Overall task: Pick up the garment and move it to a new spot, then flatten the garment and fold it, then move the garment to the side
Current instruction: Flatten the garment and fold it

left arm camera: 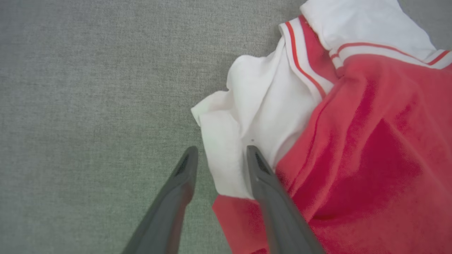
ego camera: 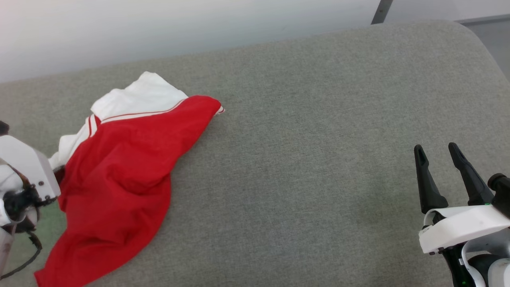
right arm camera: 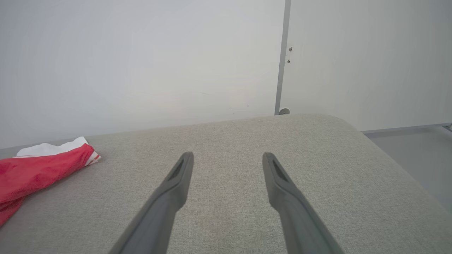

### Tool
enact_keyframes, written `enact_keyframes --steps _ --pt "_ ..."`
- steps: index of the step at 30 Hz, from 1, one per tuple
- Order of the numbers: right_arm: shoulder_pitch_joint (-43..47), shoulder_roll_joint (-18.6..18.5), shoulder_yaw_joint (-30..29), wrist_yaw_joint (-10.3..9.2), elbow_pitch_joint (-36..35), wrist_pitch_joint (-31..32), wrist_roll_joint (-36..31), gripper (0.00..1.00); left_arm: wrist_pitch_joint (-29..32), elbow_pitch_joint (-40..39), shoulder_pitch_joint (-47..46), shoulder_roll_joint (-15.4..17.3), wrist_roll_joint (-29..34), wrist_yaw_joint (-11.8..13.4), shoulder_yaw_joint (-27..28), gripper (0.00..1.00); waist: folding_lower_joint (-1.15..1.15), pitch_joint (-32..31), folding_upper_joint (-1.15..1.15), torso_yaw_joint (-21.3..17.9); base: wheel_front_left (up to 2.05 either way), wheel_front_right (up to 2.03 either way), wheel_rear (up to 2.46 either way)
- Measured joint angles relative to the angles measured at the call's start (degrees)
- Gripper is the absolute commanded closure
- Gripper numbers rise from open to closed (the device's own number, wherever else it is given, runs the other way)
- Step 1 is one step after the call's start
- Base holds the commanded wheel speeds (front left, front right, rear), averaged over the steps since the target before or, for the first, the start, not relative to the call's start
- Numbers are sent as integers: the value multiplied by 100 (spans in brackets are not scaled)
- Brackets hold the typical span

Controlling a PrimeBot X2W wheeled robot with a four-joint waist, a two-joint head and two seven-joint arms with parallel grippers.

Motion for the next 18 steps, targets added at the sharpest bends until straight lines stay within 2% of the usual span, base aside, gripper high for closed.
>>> enact_keyframes --steps 9,14,18 --pt "-6 -1 48 0 -126 327 -149 0 -450 -31 -219 -120 111 -115 2 0 0 -186 0 273 0 0 0" --pt "-74 -21 191 0 -178 598 -203 0 -1074 -599 -133 -144 194 -212 88 0 0 -330 0 554 0 0 0" --pt "-85 -51 326 0 -107 859 -172 0 -1634 -1216 274 -164 183 -166 245 0 0 -462 0 827 0 0 0"
